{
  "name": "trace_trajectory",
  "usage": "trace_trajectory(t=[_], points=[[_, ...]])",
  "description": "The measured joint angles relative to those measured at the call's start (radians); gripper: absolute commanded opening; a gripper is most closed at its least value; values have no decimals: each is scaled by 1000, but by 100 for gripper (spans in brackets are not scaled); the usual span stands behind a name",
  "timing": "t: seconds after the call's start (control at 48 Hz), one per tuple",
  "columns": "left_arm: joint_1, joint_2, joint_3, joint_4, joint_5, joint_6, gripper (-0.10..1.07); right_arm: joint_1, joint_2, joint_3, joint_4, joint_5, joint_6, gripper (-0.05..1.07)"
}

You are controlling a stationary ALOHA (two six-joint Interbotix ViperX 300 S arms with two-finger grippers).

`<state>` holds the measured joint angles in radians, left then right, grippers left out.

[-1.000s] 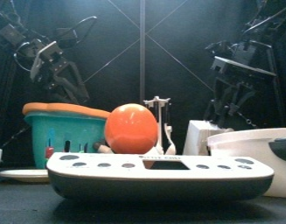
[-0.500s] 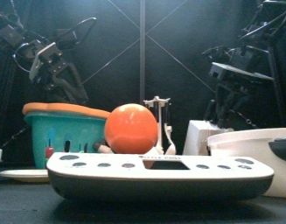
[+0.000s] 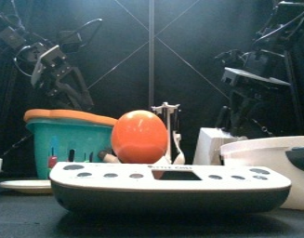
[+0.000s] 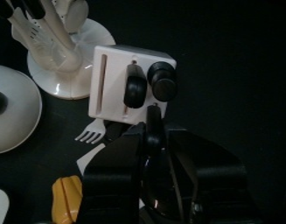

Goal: Grab pairing knife

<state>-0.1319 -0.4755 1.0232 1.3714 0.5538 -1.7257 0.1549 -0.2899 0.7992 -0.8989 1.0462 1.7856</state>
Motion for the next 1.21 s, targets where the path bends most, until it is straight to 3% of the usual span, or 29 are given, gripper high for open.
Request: trace_trajectory(t=[1.208], points=[[9,0,5,-6,-2,-2,99,6,-2,0,25,74,0,58]])
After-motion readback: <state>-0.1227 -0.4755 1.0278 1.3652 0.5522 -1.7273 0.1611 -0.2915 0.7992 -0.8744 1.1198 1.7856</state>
